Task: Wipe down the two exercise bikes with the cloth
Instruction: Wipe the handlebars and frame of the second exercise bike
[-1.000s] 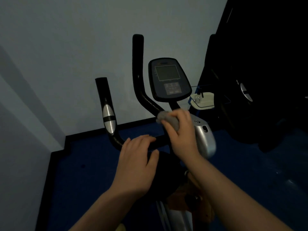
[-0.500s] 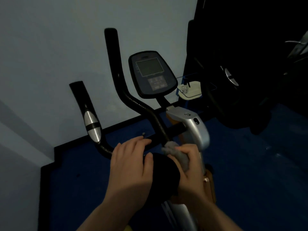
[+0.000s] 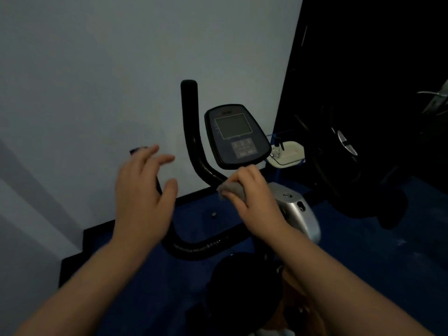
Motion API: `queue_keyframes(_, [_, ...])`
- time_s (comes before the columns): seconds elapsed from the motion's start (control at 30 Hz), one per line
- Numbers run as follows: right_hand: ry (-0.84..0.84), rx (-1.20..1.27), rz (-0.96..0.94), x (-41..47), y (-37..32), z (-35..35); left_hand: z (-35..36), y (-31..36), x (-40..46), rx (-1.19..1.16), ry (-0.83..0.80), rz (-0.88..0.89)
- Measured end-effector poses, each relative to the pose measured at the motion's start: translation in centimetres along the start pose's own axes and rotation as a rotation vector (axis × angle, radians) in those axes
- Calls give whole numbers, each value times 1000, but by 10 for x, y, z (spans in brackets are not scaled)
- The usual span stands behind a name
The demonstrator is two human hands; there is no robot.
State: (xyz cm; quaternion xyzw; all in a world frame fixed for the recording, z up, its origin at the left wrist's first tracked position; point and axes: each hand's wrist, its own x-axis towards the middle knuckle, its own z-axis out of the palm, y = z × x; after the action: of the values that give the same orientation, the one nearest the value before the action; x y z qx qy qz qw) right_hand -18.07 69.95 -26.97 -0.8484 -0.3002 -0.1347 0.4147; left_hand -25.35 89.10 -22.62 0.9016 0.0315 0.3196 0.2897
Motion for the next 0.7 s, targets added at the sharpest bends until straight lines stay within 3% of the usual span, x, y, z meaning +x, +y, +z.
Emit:
queue_keyframes(0.13, [11,42,-23,-20,8,-4,1,-22,44,97,68,17])
queue_keyframes(0.23, [80,108,41,-35,7,-5,9,-36,48,9,25,-82])
queue_keyframes(0.4, [-14,24,14,47,-16,18,26,-45,41,-20,66,-83])
queue_keyframes(0.57, [-4,-167,-114,3,-10,12,25,-50,38,-67,66,-57])
queue_keyframes(0.7, [-6,-210,-141,52,-30,26,25,-51,39,-86,58,-36])
